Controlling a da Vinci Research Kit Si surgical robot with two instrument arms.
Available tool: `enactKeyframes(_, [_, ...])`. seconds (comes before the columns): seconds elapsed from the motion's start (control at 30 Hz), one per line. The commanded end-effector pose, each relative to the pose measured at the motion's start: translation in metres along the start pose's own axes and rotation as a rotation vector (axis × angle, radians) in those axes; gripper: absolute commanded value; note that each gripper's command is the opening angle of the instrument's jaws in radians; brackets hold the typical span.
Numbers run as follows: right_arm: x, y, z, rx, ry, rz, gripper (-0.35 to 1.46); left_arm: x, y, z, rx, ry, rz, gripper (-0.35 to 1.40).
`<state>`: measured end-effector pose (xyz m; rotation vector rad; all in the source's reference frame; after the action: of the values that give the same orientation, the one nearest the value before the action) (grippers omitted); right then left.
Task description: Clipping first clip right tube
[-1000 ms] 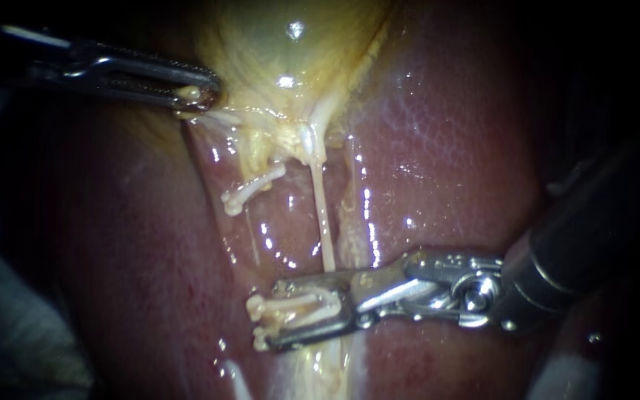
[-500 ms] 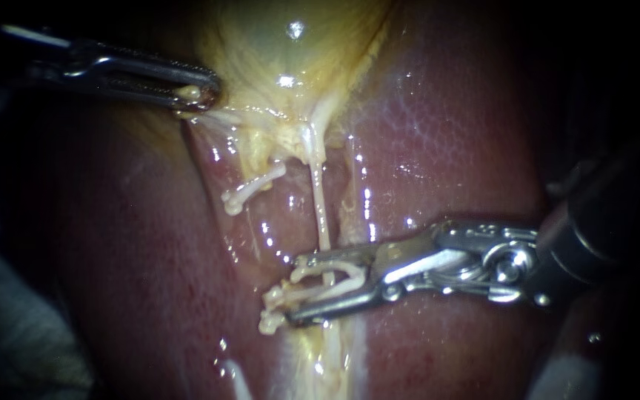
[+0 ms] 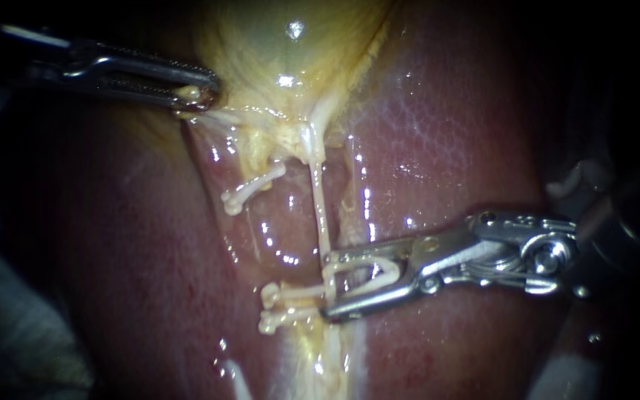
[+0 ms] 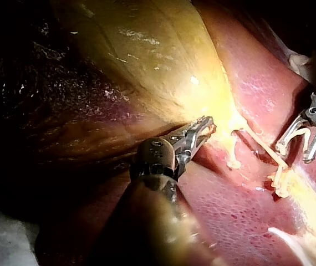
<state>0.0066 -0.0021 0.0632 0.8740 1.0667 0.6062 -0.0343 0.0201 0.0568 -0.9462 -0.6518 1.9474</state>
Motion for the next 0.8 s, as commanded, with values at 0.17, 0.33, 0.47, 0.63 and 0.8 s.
enactKeyframes(0.17, [-0.0012,0.0014,-0.0005,-0.021,-0.016,0.009,0.49,0.0000,0.0000,0.0000,-0.001,0.000,0.000,-0.35])
enactKeyframes(0.33, [-0.0026,0.0028,0.0001,-0.033,-0.027,0.016,0.49,0.0000,0.0000,0.0000,-0.001,0.000,0.000,-0.35])
enactKeyframes(0.47, [-0.0034,0.0034,0.0014,-0.040,-0.026,0.015,0.49,0.0000,0.0000,0.0000,-0.001,0.000,0.000,-0.35])
enactKeyframes(0.63, [-0.0033,0.0034,0.0028,-0.038,-0.008,0.021,0.49,0.0000,0.0000,0.0000,-0.001,0.000,0.000,-0.35])
enactKeyframes(0.8, [-0.0030,0.0031,0.0038,-0.017,0.031,0.037,0.49,0.0000,0.0000,0.0000,-0.001,0.000,0.000,-0.35])
